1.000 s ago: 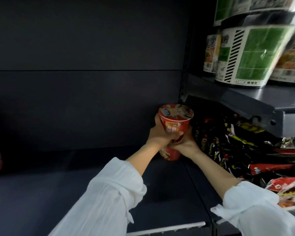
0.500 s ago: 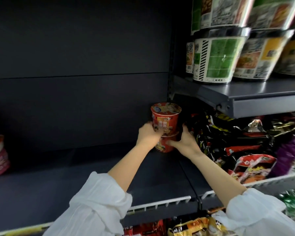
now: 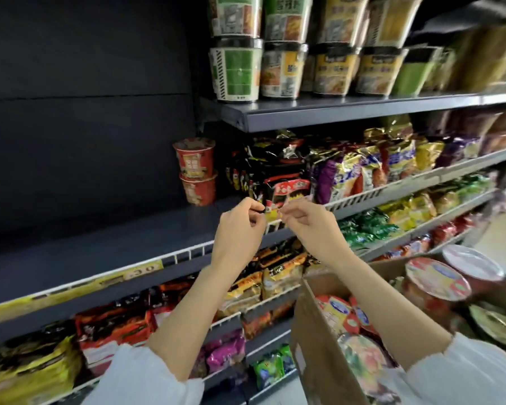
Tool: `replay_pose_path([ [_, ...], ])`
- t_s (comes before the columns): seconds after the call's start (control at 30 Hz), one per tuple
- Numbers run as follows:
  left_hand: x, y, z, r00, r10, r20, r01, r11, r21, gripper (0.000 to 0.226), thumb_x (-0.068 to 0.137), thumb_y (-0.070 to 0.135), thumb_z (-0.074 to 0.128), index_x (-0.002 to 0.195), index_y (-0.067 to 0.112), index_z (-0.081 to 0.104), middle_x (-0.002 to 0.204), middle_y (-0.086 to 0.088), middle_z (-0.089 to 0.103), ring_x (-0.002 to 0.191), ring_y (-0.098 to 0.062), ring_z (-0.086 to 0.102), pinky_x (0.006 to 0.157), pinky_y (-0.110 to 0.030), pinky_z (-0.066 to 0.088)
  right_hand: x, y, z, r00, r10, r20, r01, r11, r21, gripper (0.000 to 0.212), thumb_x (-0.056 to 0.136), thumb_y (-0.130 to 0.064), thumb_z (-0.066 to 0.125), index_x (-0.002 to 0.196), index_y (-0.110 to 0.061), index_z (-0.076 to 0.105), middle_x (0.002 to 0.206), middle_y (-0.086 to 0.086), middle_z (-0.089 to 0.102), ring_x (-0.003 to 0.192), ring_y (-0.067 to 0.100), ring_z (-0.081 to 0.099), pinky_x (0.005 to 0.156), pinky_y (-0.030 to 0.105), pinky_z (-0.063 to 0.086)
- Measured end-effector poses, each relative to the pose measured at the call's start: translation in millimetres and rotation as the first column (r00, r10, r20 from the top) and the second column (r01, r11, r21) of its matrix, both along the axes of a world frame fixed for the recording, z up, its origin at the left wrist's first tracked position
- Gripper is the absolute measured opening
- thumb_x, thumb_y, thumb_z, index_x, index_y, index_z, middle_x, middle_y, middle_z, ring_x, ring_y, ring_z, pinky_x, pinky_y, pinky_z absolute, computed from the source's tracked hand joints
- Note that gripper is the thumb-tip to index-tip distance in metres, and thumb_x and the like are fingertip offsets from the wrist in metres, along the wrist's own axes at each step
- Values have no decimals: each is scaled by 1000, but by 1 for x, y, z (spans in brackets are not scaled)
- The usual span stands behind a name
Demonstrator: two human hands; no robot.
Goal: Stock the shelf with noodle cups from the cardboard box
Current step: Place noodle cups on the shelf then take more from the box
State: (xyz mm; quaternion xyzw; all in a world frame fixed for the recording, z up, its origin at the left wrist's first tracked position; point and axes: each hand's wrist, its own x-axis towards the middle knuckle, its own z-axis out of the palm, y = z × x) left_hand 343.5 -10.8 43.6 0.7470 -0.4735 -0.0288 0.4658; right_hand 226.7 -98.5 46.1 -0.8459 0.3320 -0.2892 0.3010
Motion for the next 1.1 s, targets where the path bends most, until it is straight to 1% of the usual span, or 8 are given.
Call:
replay_pose_path([
  [0.17,-87,-15,-26,990,-133,-49,137,986,92,15,95,17,53,108,15,60,88,4,59,78,-9,56,67,-20,44,-97,-10,-23,982,-152,-109,158,986,56,22,93,-20,55,112,-12,66,103,5,68,93,14,61,77,20,42],
  [0.4,-191,-83,-52,974,-221,-57,228,948,222,17,91,18,55,105,13,63,97,-3,67,90,-19,63,77,-30,51,-207,-60,-52,940,-274,-204,291,955,61,24,91,-16,56,112,-10,66,110,7,68,105,23,61,75,20,37],
  [0.5,-234,-125,-68,967,-250,-48,251,907,337,28,89,23,59,114,11,57,109,-6,64,103,-23,59,84,-32,47,-246,-101,-66,935,-245,-256,269,961,63,30,89,-13,58,119,-8,62,117,11,64,112,28,57,85,28,41],
  [0.67,-288,-197,-109,973,-229,6,177,769,614,79,76,46,72,136,9,37,132,-14,44,123,-32,43,98,-41,41,-301,-179,-99,887,-185,-424,227,973,51,54,88,-20,61,137,-11,43,136,18,42,123,34,42,96,37,38],
  [0.83,-312,-235,-130,995,-84,-58,100,725,681,119,63,58,76,150,17,5,154,-17,9,141,-37,18,110,-48,27,-330,-230,-124,874,-77,-479,118,992,55,82,85,-43,64,149,-18,21,154,10,15,143,33,9,114,46,17],
  [0.9,-316,-243,-131,996,-51,-76,89,721,687,125,60,59,78,151,22,1,156,-14,5,142,-37,16,110,-51,26,-331,-249,-127,858,-38,-512,85,994,69,82,85,-45,62,150,-17,21,156,8,14,144,32,6,115,46,16],
  [1.0,-317,-248,-136,994,-15,-106,81,756,650,119,59,58,79,149,24,10,145,-13,20,134,-34,30,106,-47,34,-330,-271,-129,854,0,-520,29,998,48,73,85,-40,61,147,-20,29,157,9,10,144,33,2,115,46,15],
  [1.1,-315,-240,-137,992,67,-107,4,830,558,110,63,59,76,148,20,18,141,-11,25,133,-30,31,109,-43,31,-338,-285,-136,827,-38,-561,42,999,-6,74,79,-45,67,143,-36,30,157,18,-11,144,38,-16,116,49,4],
])
